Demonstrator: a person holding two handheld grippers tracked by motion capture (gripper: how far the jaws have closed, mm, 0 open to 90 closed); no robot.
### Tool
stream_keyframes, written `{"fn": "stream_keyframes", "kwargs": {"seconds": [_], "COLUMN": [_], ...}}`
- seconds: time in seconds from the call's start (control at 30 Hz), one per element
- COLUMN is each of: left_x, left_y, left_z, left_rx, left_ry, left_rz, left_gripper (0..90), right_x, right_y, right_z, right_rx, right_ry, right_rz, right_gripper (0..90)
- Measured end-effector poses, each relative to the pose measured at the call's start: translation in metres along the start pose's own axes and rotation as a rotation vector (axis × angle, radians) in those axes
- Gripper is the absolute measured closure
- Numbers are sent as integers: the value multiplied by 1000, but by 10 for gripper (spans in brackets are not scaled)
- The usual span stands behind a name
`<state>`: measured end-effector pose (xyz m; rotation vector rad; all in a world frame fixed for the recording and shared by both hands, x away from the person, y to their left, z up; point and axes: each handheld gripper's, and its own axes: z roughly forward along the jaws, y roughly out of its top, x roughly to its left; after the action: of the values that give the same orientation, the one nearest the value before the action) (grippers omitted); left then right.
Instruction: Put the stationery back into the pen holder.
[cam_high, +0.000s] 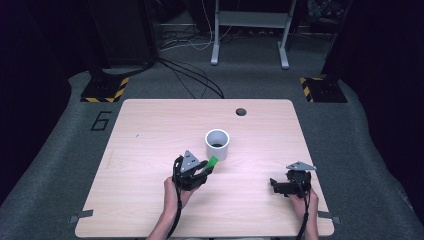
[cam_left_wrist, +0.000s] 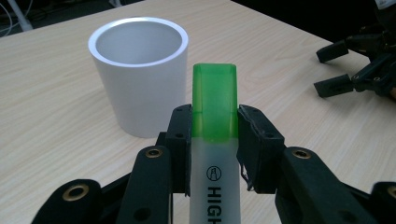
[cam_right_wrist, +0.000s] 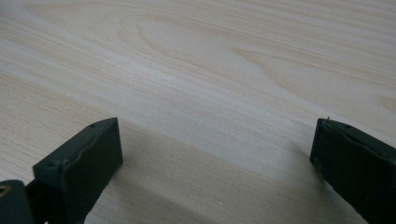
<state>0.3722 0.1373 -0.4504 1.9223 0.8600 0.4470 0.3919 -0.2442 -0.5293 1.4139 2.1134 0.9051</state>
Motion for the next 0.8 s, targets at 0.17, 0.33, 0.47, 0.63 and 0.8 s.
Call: {"fn": "stream_keyframes", "kwargs": {"seconds": [0.17, 0.33, 0.47, 0.63, 0.8], "left_x": [6, 11, 16, 20, 25], "left_y": [5, 11, 16, 22, 26], "left_z": [-4, -7, -7, -7, -6], "left_rx": [-27, -36, -37, -42, -49], "left_ry": [21, 29, 27, 37, 43], "left_rz": [-3, -3, -1, 2, 2], "left_gripper": [670, 670, 670, 670, 671], "right_x": [0, 0, 0, 0, 0], "right_y": [0, 0, 0, 0, 0], "right_z": [0, 0, 0, 0, 0], "right_rx": [-2, -2, -1, -1, -1], "right_ry": [0, 0, 0, 0, 0], "right_rz": [1, 1, 3, 3, 4], "right_gripper": [18, 18, 18, 18, 18]}}
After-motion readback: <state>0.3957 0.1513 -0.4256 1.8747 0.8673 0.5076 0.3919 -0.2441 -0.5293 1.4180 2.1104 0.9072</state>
